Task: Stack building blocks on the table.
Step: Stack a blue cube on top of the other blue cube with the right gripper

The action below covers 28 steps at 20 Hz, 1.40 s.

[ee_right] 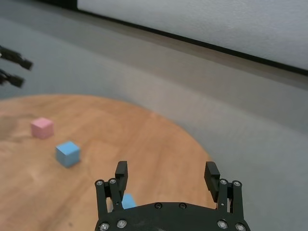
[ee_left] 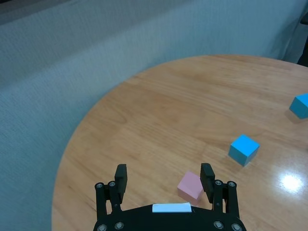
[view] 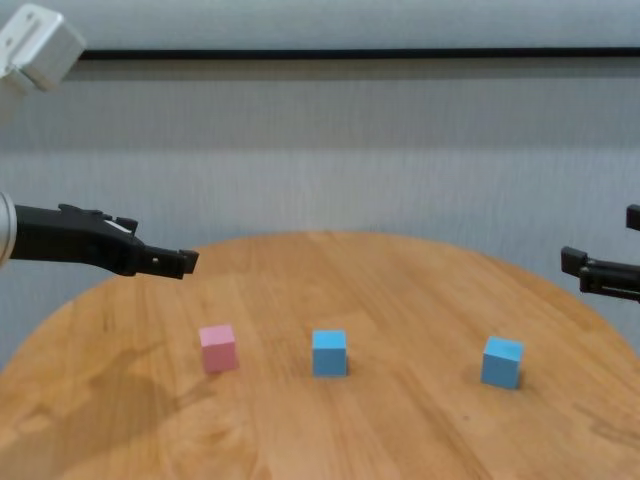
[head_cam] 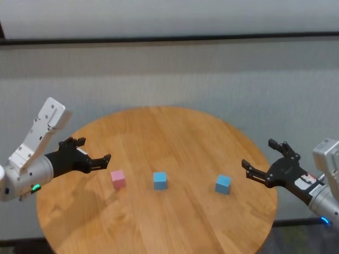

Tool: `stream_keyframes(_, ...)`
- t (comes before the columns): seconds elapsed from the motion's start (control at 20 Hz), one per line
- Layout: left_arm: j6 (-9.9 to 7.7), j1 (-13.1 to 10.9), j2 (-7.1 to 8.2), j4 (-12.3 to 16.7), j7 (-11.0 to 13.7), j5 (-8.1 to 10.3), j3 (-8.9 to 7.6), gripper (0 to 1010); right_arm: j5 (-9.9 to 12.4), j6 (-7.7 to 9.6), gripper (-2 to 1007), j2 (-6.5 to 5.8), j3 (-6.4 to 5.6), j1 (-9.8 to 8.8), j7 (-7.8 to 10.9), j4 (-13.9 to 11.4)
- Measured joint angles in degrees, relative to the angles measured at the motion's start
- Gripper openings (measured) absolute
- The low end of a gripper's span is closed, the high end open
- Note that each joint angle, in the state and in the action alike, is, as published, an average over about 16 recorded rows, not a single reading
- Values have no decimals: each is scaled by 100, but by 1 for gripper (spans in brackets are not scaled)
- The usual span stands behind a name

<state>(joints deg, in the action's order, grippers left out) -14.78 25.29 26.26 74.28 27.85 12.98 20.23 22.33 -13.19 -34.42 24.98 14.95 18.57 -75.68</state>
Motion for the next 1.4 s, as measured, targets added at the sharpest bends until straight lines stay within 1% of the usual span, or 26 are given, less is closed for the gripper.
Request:
stream_keyframes(0.2,-8,10,-9,-9,-1,-5,8,1000,344,-170,1005,116,-19,228,670,407)
stream_keyframes(0.35,-13,16,-14,-14,-2,-8,12,1000,550,-269,1005,220,-16,418,1114,751)
stream_keyframes(0.5,-16,20,-18,-18,-2,-9,14,1000,643,-341,1005,318,14,598,1441,1082)
stream_keyframes(0.6,-18,22,-20,-19,-2,-10,16,1000,634,-374,1005,376,45,704,1568,1271)
stream_keyframes(0.7,-19,23,-21,-21,-2,-11,17,1000,576,-396,1005,432,82,794,1631,1429)
stream_keyframes(0.85,-21,25,-23,-22,-2,-13,18,1000,414,-390,1005,505,147,887,1600,1581)
stream_keyframes(1.05,-23,26,-24,-24,-2,-14,20,1000,133,-322,1005,595,235,946,1450,1666)
stream_keyframes(1.2,-24,27,-25,-25,-2,-15,21,1000,-72,-257,1005,653,288,949,1310,1659)
stream_keyframes(1.4,-25,29,-27,-27,-2,-16,22,1000,-287,-167,1005,721,327,928,1144,1622)
